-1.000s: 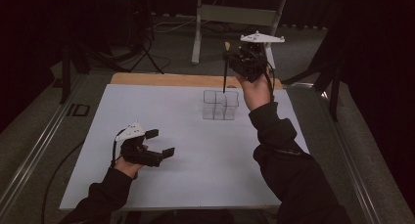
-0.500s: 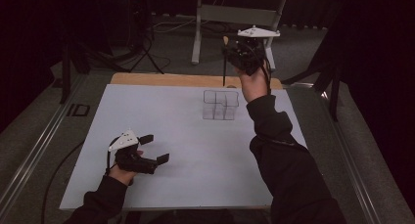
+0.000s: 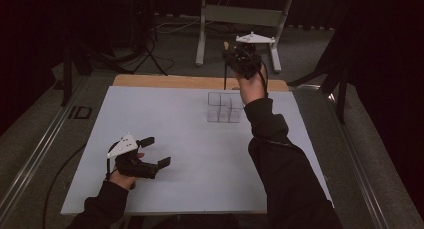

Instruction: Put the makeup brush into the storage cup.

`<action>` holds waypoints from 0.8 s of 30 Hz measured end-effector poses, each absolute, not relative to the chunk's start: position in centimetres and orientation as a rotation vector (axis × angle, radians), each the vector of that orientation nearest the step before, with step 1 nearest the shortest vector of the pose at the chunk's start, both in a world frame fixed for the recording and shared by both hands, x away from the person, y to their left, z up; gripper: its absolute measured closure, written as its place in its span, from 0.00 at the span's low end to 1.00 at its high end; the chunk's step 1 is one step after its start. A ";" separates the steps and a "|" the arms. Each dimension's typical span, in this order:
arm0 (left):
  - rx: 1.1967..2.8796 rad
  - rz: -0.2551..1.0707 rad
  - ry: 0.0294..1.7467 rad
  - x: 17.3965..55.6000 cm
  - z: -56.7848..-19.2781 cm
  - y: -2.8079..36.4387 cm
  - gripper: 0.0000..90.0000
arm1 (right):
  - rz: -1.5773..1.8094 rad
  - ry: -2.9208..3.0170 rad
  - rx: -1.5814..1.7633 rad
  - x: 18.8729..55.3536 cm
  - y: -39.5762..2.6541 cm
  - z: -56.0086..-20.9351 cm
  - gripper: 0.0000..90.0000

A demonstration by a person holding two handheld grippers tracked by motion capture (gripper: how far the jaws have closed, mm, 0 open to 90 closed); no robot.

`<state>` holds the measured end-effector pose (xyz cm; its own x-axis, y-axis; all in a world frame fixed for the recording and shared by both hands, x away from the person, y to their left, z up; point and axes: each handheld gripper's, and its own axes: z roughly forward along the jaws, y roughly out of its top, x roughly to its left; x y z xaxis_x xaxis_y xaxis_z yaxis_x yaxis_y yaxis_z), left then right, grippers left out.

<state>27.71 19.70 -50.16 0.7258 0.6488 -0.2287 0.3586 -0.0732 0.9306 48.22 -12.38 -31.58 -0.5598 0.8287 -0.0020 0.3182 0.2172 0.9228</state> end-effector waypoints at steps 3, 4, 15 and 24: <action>1.685 0.287 0.812 27.7 -50.3 19.8 0.00 | 1.321 1.996 1.080 48.6 -12.4 -32.6 0.93; 1.687 0.289 0.812 27.7 -50.3 19.8 0.00 | 1.314 2.001 1.085 48.7 -12.4 -32.9 0.93; 1.683 0.281 0.814 27.7 -50.5 19.8 0.00 | 1.266 2.005 1.128 49.7 -12.9 -36.0 0.93; 1.681 0.279 0.806 27.7 -50.6 19.7 0.00 | 1.254 2.019 1.153 50.2 -13.2 -38.1 0.93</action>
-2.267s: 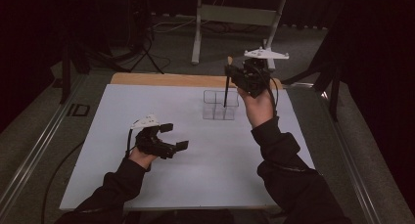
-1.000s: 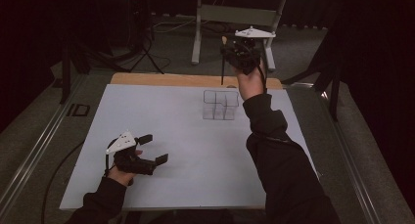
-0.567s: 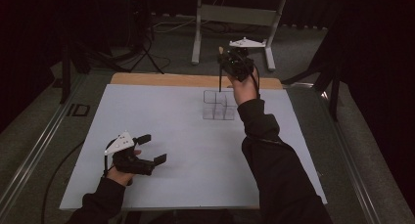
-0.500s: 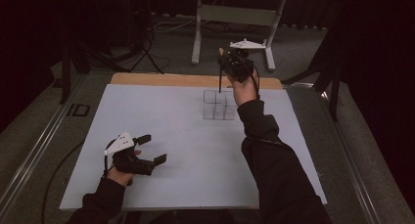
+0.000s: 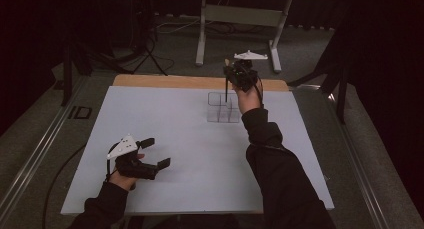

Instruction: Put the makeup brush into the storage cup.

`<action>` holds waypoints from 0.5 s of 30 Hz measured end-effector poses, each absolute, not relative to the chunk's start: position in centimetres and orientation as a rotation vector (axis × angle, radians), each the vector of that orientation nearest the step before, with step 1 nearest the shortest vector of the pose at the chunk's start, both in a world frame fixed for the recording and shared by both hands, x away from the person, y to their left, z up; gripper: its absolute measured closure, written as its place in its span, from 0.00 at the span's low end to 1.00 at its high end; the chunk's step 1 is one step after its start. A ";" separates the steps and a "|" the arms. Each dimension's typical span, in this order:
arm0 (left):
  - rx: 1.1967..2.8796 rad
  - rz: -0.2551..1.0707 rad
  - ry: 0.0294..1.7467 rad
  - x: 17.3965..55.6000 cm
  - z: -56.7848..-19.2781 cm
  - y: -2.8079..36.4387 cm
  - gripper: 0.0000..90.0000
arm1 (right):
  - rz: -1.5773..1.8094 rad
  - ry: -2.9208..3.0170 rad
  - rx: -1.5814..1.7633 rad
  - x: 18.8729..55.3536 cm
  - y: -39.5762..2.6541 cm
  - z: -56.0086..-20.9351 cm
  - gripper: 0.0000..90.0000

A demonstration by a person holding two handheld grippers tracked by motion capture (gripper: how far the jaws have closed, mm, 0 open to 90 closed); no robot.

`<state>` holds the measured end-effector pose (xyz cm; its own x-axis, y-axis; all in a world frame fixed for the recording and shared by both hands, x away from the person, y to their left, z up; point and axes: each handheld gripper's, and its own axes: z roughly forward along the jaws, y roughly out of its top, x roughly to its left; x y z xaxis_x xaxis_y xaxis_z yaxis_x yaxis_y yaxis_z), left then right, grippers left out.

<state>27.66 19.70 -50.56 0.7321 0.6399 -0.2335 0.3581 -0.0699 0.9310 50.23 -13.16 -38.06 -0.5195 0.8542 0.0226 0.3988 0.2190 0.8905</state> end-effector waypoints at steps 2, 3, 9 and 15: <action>1.677 0.276 0.806 27.7 -50.6 19.7 0.00 | 1.259 2.022 1.161 50.3 -13.1 -38.4 0.93; 1.678 0.277 0.806 27.7 -50.6 19.7 0.00 | 1.254 2.023 1.161 50.3 -13.1 -38.5 0.93; 1.684 0.279 0.798 27.6 -50.6 19.6 0.00 | 1.245 2.030 1.175 50.4 -13.0 -39.4 0.93; 1.682 0.281 0.803 27.7 -50.6 19.7 0.00 | 1.243 2.040 1.190 50.5 -13.1 -40.4 0.93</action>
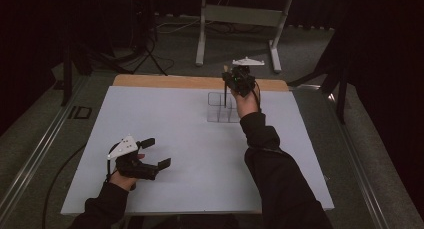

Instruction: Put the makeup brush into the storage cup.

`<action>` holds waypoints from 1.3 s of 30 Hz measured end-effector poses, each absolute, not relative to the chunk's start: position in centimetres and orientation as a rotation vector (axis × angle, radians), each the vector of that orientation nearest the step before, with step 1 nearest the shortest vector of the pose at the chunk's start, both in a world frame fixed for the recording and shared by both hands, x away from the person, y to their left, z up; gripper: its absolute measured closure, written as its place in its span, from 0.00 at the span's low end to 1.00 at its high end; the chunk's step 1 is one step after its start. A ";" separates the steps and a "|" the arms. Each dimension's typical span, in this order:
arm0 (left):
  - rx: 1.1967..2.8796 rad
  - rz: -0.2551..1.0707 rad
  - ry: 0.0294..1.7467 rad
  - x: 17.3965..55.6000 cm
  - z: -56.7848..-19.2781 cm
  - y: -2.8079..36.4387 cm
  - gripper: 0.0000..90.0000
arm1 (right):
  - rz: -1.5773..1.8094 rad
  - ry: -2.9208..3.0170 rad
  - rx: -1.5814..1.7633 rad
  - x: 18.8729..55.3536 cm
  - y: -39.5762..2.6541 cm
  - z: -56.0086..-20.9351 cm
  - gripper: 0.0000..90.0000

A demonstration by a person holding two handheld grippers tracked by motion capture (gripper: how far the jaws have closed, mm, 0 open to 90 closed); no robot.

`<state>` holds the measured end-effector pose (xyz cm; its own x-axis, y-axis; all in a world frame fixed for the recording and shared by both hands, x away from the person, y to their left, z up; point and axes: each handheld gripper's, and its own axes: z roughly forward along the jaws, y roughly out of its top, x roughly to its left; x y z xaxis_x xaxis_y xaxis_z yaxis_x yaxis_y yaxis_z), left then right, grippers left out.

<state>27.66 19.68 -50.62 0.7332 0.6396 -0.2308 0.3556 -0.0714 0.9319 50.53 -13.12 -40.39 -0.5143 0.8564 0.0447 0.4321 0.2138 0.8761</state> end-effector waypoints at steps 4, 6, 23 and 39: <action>1.683 0.287 0.797 27.6 -50.6 19.7 0.00 | 1.243 2.045 1.202 50.5 -13.1 -40.9 0.93; 1.681 0.285 0.795 27.6 -50.5 19.7 0.00 | 1.231 2.045 1.205 50.6 -13.1 -41.3 0.93; 1.665 0.280 0.806 27.6 -50.6 19.8 0.00 | 1.202 2.054 1.262 50.7 -13.5 -42.7 0.91; 1.665 0.283 0.810 27.6 -50.7 19.9 0.00 | 1.197 2.095 1.264 50.7 -13.6 -41.7 0.39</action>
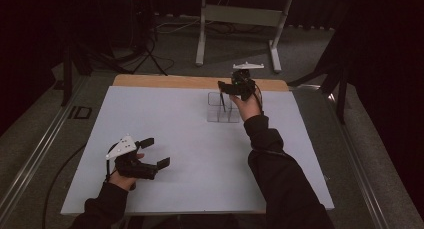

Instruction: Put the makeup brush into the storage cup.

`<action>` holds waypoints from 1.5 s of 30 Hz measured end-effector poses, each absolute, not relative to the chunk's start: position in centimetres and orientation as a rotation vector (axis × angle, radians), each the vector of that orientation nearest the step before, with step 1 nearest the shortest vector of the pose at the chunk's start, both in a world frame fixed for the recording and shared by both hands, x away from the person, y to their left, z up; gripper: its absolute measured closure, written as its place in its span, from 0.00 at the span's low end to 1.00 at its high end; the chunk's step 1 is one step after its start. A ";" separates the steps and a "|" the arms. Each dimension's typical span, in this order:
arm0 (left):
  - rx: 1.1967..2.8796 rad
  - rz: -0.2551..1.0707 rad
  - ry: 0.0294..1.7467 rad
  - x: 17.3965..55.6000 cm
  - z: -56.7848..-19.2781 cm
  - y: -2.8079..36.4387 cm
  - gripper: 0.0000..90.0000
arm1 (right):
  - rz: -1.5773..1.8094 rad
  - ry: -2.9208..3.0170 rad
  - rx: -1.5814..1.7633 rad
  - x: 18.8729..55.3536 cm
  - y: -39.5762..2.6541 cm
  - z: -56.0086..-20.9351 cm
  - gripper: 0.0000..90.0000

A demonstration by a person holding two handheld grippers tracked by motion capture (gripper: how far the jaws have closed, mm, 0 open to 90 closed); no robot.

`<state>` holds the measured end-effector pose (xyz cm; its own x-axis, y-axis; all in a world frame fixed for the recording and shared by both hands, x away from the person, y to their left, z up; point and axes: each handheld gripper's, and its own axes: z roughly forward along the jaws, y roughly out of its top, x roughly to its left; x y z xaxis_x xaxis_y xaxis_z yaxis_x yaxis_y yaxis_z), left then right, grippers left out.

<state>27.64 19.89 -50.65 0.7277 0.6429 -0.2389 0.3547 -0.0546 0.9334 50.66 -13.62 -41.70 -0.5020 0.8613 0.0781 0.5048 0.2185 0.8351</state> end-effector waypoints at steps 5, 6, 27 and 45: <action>1.661 0.285 0.810 27.6 -50.6 19.9 0.00 | 1.250 2.104 1.294 50.7 -14.3 -40.9 0.22; 1.661 0.284 0.808 27.6 -50.6 19.9 0.00 | 1.257 2.104 1.300 50.6 -14.4 -40.7 0.20; 1.655 0.291 0.806 27.4 -50.4 19.9 0.00 | 1.328 2.183 1.127 45.9 -18.0 -37.9 0.11; 1.652 0.293 0.804 27.3 -50.3 19.9 0.00 | 1.389 2.234 1.056 40.1 -21.6 -38.7 0.11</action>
